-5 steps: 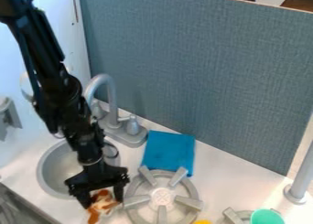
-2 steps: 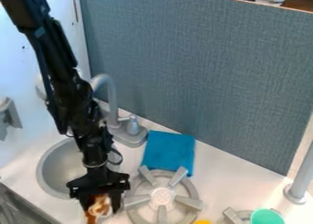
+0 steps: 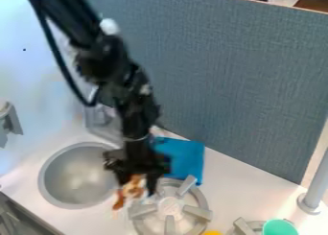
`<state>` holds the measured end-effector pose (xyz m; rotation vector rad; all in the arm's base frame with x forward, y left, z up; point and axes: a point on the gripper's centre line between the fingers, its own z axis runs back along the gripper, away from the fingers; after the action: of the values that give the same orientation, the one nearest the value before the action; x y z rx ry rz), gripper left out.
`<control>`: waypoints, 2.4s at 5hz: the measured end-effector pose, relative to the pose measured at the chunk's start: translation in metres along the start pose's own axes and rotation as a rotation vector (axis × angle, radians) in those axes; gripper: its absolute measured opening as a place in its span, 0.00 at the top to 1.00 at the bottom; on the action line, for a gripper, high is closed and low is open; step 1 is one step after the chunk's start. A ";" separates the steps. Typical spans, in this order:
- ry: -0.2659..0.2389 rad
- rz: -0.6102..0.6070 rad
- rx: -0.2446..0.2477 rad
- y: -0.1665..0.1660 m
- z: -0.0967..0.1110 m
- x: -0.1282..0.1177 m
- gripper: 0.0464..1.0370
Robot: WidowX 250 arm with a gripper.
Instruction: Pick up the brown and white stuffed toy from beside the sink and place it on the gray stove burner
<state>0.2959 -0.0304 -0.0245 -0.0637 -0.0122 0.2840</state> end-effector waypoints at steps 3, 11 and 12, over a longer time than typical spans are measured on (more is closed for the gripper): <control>0.088 -0.172 0.042 -0.049 -0.031 0.024 0.39; 0.105 -0.114 0.175 -0.013 -0.065 0.028 0.32; 0.089 -0.094 0.158 -0.006 -0.065 0.035 0.10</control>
<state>0.3323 -0.0305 -0.0889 0.0812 0.0951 0.1871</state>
